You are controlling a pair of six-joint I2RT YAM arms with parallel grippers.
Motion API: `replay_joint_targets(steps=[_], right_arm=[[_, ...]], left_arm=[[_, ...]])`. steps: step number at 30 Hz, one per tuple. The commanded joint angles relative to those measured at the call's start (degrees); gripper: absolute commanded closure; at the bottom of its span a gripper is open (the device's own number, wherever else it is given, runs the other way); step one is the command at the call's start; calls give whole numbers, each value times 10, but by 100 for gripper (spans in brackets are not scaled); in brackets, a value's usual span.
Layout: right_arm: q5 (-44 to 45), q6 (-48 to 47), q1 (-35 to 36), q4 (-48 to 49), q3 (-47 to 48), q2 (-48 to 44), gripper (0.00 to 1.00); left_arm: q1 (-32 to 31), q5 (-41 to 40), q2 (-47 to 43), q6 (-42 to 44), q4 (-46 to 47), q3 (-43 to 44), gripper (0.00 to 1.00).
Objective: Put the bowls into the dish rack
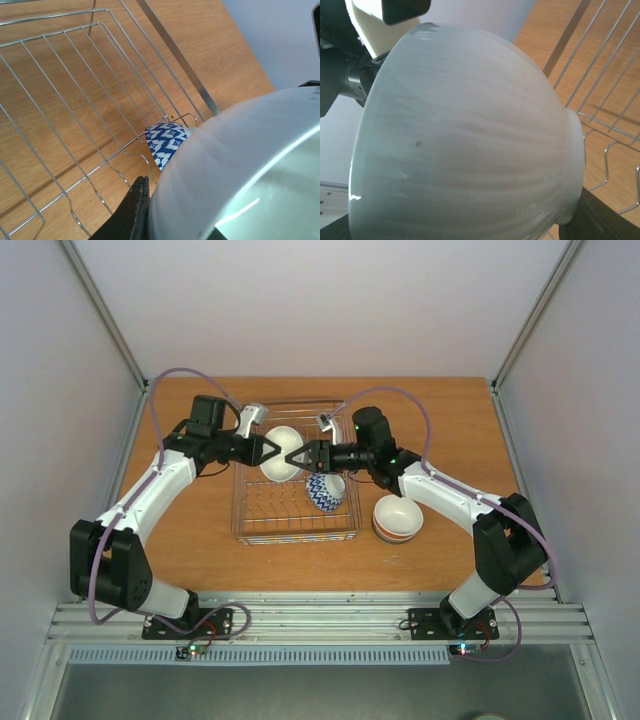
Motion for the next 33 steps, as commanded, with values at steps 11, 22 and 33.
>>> replay_joint_targets(steps=[11, 22, 33], right_arm=[[27, -3, -3, 34, -19, -42, 99], [236, -182, 69, -274, 91, -64, 99], [565, -245, 200, -507, 271, 33, 99]], left_arm=[[0, 41, 1, 11, 42, 3, 94], [1, -144, -29, 38, 33, 10, 39], [19, -221, -33, 57, 28, 14, 39]])
